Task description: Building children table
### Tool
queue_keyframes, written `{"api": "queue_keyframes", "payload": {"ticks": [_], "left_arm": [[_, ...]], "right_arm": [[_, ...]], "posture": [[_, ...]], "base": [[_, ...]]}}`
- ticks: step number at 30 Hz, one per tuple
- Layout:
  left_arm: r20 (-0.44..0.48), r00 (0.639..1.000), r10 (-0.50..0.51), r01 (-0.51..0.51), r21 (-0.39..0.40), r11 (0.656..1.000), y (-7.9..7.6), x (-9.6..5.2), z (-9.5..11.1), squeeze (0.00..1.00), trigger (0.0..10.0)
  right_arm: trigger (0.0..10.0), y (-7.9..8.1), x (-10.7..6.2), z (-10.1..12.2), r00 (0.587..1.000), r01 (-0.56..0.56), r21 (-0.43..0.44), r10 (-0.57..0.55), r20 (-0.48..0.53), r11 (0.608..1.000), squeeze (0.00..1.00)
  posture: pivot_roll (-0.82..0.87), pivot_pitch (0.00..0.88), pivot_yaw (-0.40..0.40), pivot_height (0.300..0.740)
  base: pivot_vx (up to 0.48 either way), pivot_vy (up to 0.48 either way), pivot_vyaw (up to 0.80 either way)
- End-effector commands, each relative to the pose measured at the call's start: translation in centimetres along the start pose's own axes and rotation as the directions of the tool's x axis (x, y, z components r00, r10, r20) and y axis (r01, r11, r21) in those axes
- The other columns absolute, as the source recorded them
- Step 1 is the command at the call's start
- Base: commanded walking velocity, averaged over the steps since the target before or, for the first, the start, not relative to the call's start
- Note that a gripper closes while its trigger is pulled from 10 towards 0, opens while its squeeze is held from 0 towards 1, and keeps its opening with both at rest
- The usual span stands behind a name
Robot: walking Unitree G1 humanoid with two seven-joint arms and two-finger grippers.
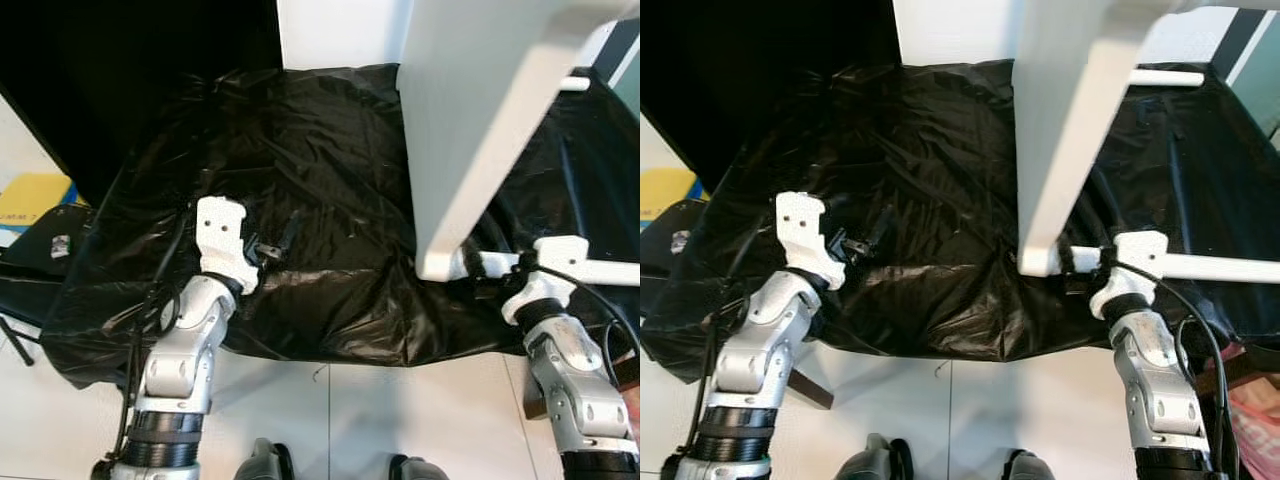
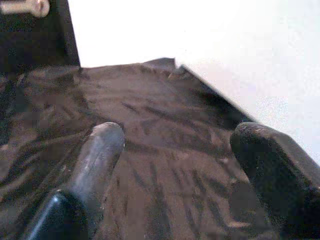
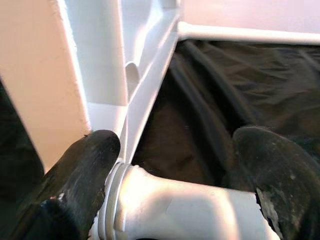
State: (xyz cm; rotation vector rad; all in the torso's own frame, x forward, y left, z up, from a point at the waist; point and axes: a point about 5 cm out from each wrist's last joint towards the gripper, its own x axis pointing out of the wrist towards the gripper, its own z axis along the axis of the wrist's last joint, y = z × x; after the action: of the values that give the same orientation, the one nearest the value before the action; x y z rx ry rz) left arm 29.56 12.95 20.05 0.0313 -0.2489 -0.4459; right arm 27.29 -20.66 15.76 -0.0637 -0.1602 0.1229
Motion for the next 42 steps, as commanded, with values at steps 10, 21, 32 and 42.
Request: {"api": "queue_keyframes", "payload": {"ticks": [10, 21, 32, 42], "left_arm": [[-0.064, 0.979, -0.194, 0.198, 0.062, 0.978, -2.4, -1.4, -0.1, 0.0, 10.0], [-0.053, 0.969, -0.241, 0.245, 0.076, 0.967, -3.8, -1.8, 0.1, 0.0, 10.0], [-0.034, 0.977, -0.212, 0.215, 0.088, 0.973, -3.9, -2.3, 0.5, 0.0, 10.0], [-0.021, 0.974, -0.224, 0.225, 0.097, 0.969, -3.9, -1.7, 0.8, 0.0, 10.0]], "right_arm": [[10.0, 0.4, -1.8, -0.7, 0.971, -0.228, -0.012, 0.226, -0.08, 0.974, 0.0], [10.0, 6.0, 1.3, 0.1, 0.955, -0.296, 0.068, 0.296, 0.004, 0.953, 0.0], [10.0, 8.9, 4.1, -0.8, 0.993, 0.112, 0.041, -0.113, 0.024, 0.993, 0.0], [10.0, 10.9, 7.3, -1.6, 0.965, 0.259, 0.076, -0.262, 0.029, 0.963, 0.0]], "posture": [[0.01, 0.142, 0.001, 0.74], [0.03, 0.124, -0.037, 0.74], [0.1, 0.103, -0.078, 0.74], [0.09, 0.11, -0.049, 0.74]], "base": [[0.0, 0.0, 0.0], [0.0, 0.0, 0.0], [0.0, 0.0, 0.0], [0.0, 0.0, 0.0]]}}
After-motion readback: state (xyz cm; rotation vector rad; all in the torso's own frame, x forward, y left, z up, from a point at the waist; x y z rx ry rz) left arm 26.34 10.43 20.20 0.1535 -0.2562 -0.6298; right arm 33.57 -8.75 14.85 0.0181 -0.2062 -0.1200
